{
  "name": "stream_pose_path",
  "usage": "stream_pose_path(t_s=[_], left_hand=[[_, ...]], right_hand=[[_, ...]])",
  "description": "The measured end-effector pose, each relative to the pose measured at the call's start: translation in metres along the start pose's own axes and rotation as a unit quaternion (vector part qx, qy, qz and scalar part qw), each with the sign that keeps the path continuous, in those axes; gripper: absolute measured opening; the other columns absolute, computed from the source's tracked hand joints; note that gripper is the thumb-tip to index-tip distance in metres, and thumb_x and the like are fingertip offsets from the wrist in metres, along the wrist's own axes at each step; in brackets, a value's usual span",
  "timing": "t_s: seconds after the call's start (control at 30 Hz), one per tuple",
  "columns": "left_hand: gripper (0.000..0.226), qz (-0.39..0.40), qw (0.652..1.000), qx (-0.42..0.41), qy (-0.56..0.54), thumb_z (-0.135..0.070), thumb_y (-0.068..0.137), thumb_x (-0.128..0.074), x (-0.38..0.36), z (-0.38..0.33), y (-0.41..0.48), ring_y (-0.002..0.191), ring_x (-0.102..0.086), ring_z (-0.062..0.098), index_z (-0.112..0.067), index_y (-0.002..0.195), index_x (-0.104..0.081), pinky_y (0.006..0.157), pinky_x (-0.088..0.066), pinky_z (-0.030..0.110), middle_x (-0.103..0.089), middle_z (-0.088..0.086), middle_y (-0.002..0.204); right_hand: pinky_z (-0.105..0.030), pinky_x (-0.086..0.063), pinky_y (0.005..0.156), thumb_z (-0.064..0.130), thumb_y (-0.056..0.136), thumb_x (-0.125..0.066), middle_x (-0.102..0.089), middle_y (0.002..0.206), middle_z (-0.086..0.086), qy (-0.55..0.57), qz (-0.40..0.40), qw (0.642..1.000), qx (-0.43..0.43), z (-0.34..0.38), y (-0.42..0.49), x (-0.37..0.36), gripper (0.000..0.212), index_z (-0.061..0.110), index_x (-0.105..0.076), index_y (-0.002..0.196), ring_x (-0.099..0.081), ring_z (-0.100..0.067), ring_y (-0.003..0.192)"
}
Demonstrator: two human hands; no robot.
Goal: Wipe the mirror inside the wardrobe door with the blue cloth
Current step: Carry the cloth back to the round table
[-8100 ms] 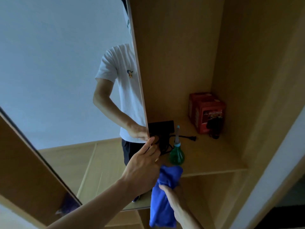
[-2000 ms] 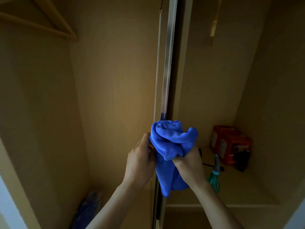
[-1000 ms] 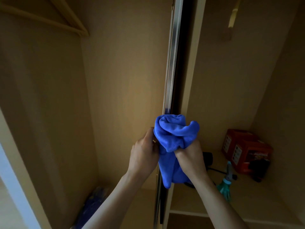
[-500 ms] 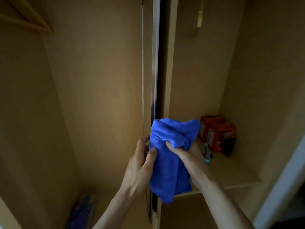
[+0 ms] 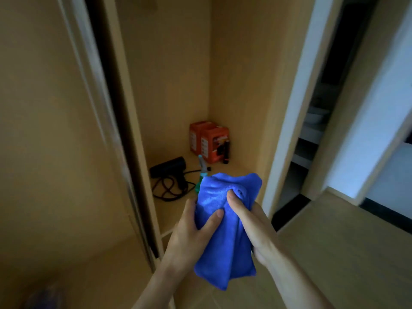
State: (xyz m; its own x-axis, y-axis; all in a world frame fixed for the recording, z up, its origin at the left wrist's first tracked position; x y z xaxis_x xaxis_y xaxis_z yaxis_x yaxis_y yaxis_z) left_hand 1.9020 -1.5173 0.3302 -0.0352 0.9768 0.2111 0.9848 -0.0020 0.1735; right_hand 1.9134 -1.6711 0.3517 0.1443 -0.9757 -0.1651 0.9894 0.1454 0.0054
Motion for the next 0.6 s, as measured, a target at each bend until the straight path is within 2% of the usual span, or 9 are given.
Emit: stream_pose_path(t_s=[0.07, 0.13, 0.23, 0.27, 0.3, 0.37, 0.47, 0.53, 0.6], left_hand=[[0.028, 0.031, 0.999, -0.004, 0.007, -0.055, 0.088, -0.071, -0.028, 0.002, -0.001, 0.081, -0.068, -0.004, -0.037, 0.102, -0.055, 0.069, -0.051, 0.016, -0.07, -0.023, 0.091], [0.034, 0.074, 0.997, -0.006, 0.007, -0.06, 0.085, -0.07, -0.059, 0.0, -0.004, 0.087, -0.067, -0.008, -0.043, 0.108, -0.053, 0.07, -0.05, 0.011, -0.069, -0.028, 0.097], [0.056, 0.135, 0.991, -0.003, -0.002, -0.075, 0.072, -0.067, -0.111, -0.003, -0.011, 0.094, -0.066, -0.011, -0.047, 0.118, -0.051, 0.075, -0.052, 0.012, -0.068, -0.028, 0.107], [0.064, 0.154, 0.988, 0.003, -0.006, -0.077, 0.069, -0.066, -0.13, -0.004, -0.015, 0.096, -0.066, -0.011, -0.045, 0.122, -0.05, 0.079, -0.053, 0.016, -0.069, -0.025, 0.109], [0.069, 0.175, 0.985, 0.01, -0.008, -0.079, 0.067, -0.066, -0.151, -0.006, -0.02, 0.097, -0.065, -0.01, -0.044, 0.125, -0.049, 0.082, -0.054, 0.02, -0.069, -0.022, 0.111], [0.064, 0.216, 0.976, 0.018, -0.014, -0.081, 0.071, -0.066, -0.19, -0.014, -0.033, 0.096, -0.064, -0.014, -0.049, 0.123, -0.045, 0.079, -0.053, 0.016, -0.065, -0.025, 0.114], [0.048, 0.262, 0.964, 0.023, -0.029, -0.077, 0.071, -0.061, -0.244, -0.029, -0.061, 0.092, -0.063, -0.017, -0.057, 0.111, -0.044, 0.066, -0.051, 0.008, -0.063, -0.029, 0.106], [0.038, 0.278, 0.96, 0.015, -0.031, -0.074, 0.075, -0.061, -0.275, -0.04, -0.081, 0.094, -0.064, -0.014, -0.064, 0.108, -0.044, 0.072, -0.053, 0.01, -0.064, -0.032, 0.106], [0.034, 0.297, 0.954, 0.012, -0.049, -0.069, 0.08, -0.063, -0.304, -0.049, -0.102, 0.096, -0.062, -0.016, -0.065, 0.109, -0.044, 0.075, -0.053, 0.012, -0.063, -0.034, 0.109]], right_hand=[[-0.019, -0.058, 0.069, 0.073, 0.07, -0.068, -0.078, 0.1, 0.004, 0.01, -0.052, 0.999, -0.009, -0.005, -0.015, 0.026, 0.037, 0.046, -0.073, 0.094, -0.075, -0.012, 0.095], [-0.018, -0.057, 0.07, 0.081, 0.062, -0.067, -0.078, 0.099, 0.006, 0.014, -0.107, 0.994, -0.015, -0.008, -0.034, 0.054, 0.047, 0.045, -0.074, 0.092, -0.074, -0.009, 0.095], [-0.032, -0.054, 0.092, 0.088, 0.053, -0.069, -0.076, 0.111, 0.004, 0.025, -0.179, 0.983, -0.015, -0.012, -0.066, 0.1, 0.082, 0.033, -0.07, 0.113, -0.071, -0.01, 0.105], [-0.039, -0.052, 0.099, 0.086, 0.057, -0.07, -0.075, 0.113, 0.004, 0.032, -0.2, 0.979, -0.019, -0.012, -0.078, 0.115, 0.08, 0.032, -0.068, 0.116, -0.07, -0.012, 0.108], [-0.042, -0.051, 0.1, 0.083, 0.062, -0.069, -0.075, 0.112, 0.004, 0.034, -0.222, 0.974, -0.019, -0.011, -0.091, 0.131, 0.068, 0.036, -0.07, 0.112, -0.071, -0.014, 0.107], [-0.042, -0.055, 0.092, 0.077, 0.069, -0.068, -0.078, 0.102, 0.005, 0.028, -0.278, 0.96, -0.021, -0.008, -0.118, 0.161, 0.041, 0.046, -0.073, 0.095, -0.074, -0.014, 0.096], [-0.041, -0.057, 0.086, 0.074, 0.071, -0.067, -0.078, 0.101, 0.003, 0.03, -0.343, 0.939, -0.02, -0.004, -0.163, 0.204, 0.048, 0.039, -0.072, 0.103, -0.075, -0.017, 0.093], [-0.047, -0.055, 0.095, 0.066, 0.078, -0.066, -0.076, 0.11, 0.0, 0.041, -0.387, 0.921, -0.009, -0.002, -0.193, 0.229, 0.054, 0.031, -0.067, 0.118, -0.073, -0.021, 0.102], [-0.048, -0.054, 0.099, 0.061, 0.084, -0.066, -0.074, 0.115, -0.001, 0.042, -0.423, 0.905, -0.003, 0.0, -0.223, 0.251, 0.051, 0.028, -0.064, 0.124, -0.071, -0.021, 0.106]])
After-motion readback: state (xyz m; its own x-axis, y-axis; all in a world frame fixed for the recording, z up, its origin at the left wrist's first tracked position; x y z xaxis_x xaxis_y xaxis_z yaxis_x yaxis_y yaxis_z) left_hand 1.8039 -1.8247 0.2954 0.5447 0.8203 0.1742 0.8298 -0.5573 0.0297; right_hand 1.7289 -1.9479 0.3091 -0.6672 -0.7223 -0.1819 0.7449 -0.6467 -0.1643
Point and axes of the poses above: each hand's wrist, its own y-axis towards the middle knuckle, its own x-axis out of the back of the hand, z = x × y, the point moved 2 cm from there along y, towards the middle knuckle
